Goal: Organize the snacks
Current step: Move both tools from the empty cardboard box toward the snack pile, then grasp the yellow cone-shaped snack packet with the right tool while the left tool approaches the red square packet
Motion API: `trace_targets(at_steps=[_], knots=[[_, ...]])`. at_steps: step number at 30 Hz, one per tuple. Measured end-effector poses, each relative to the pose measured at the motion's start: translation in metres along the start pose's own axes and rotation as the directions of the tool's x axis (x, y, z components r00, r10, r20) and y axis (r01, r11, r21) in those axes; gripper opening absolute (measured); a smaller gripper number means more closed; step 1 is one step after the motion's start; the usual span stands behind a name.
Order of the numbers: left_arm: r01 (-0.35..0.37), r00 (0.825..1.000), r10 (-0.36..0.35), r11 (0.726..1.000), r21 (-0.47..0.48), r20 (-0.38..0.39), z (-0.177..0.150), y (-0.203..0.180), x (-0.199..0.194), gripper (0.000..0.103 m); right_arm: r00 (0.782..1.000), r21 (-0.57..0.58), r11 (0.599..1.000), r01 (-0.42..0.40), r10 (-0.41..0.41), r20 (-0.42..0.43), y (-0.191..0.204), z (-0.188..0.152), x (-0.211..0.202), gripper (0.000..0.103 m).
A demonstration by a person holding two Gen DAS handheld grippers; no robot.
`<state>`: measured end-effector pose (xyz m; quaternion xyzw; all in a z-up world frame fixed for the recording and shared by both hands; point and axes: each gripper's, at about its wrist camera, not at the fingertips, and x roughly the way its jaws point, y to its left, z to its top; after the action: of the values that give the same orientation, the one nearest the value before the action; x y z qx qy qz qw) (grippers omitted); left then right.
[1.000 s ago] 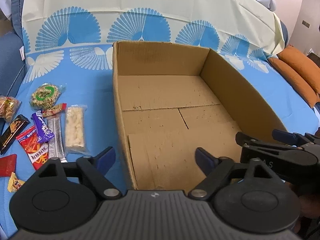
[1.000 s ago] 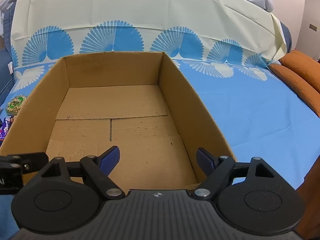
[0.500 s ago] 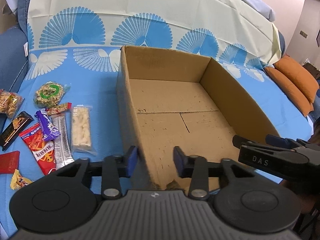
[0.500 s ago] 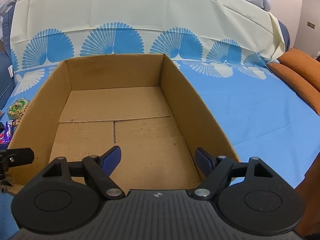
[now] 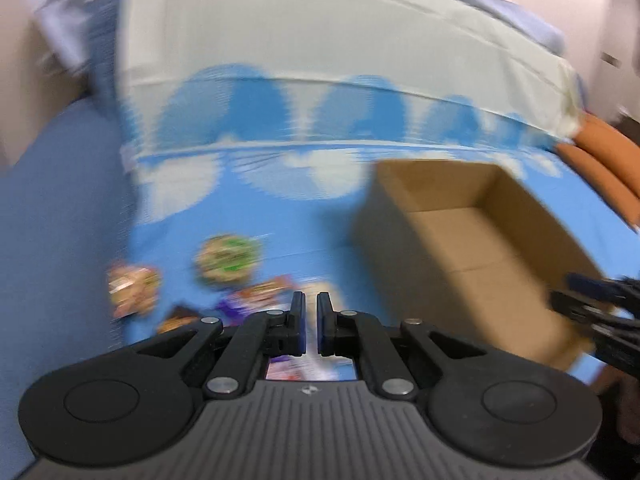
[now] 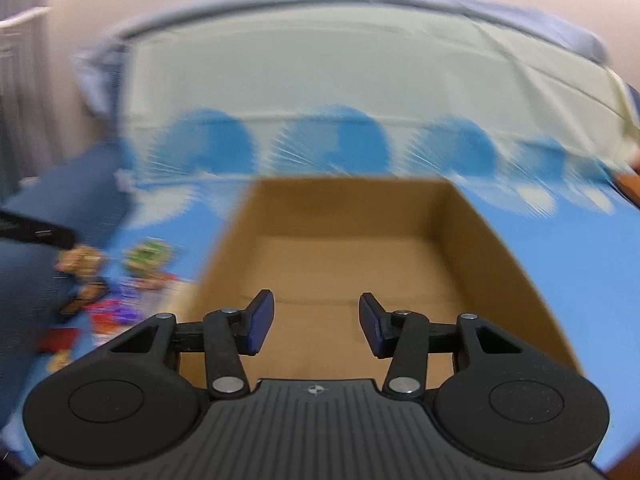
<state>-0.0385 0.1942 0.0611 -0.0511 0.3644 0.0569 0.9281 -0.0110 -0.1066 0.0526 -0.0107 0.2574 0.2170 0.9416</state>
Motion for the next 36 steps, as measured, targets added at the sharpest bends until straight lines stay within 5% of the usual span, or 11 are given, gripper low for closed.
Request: trace_targets(at_steps=[2,4,7,11,14,19,24,27,29,32,36], knots=[[-0.041,0.999,0.039,0.996,-0.077,-0.021,-0.020,0.027,0.011,0.005,0.996,-0.068,0.995,-0.076,0.079,0.045,0.025,-0.002,-0.005,0.050],[-0.098,0.985,0.078,0.986,-0.132,-0.152,-0.032,0.050,0.026,0.005,0.985,-0.147,0.978,-0.149,0.160,0.064,0.053,-0.005,-0.009,0.050],[-0.137,0.979,0.100,0.968,-0.210,-0.179,-0.034,0.072,0.030,0.005,0.958,-0.234,0.935,-0.266,0.283,0.041,0.094,-0.019,-0.004,0.049],[-0.198,0.959,0.169,0.974,-0.112,-0.230,-0.038,0.067,0.041,0.005,0.913,-0.338,0.858,-0.387,0.409,-0.007,0.148,-0.035,0.008,0.045],[-0.202,0.960,0.181,0.976,-0.080,-0.215,-0.040,0.070,0.040,0.007,0.909,-0.387,0.829,-0.405,0.409,-0.076,0.180,-0.052,0.029,0.045],[-0.224,0.931,0.200,0.973,-0.048,-0.305,-0.053,0.071,0.063,0.017,0.893,-0.417,0.790,-0.450,0.407,-0.194,0.206,-0.074,0.057,0.059],[-0.216,0.909,0.205,0.976,0.011,-0.363,-0.060,0.060,0.083,0.056,0.893,-0.433,0.783,-0.447,0.369,-0.256,0.222,-0.089,0.088,0.068],[-0.226,0.893,0.220,0.974,0.032,-0.392,-0.062,0.057,0.097,0.064,0.886,-0.458,0.759,-0.462,0.368,-0.283,0.227,-0.097,0.096,0.058],[-0.232,0.883,0.223,0.972,0.030,-0.414,-0.062,0.058,0.104,0.070,0.878,-0.468,0.744,-0.477,0.381,-0.288,0.228,-0.096,0.091,0.027],[-0.231,0.882,0.221,0.973,0.026,-0.417,-0.063,0.058,0.115,0.076,0.871,-0.488,0.721,-0.492,0.394,-0.294,0.225,-0.095,0.079,0.021],[-0.232,0.886,0.218,0.973,0.018,-0.409,-0.063,0.058,0.115,0.071,0.878,-0.507,0.719,-0.476,0.361,-0.314,0.215,-0.086,0.067,0.016]])
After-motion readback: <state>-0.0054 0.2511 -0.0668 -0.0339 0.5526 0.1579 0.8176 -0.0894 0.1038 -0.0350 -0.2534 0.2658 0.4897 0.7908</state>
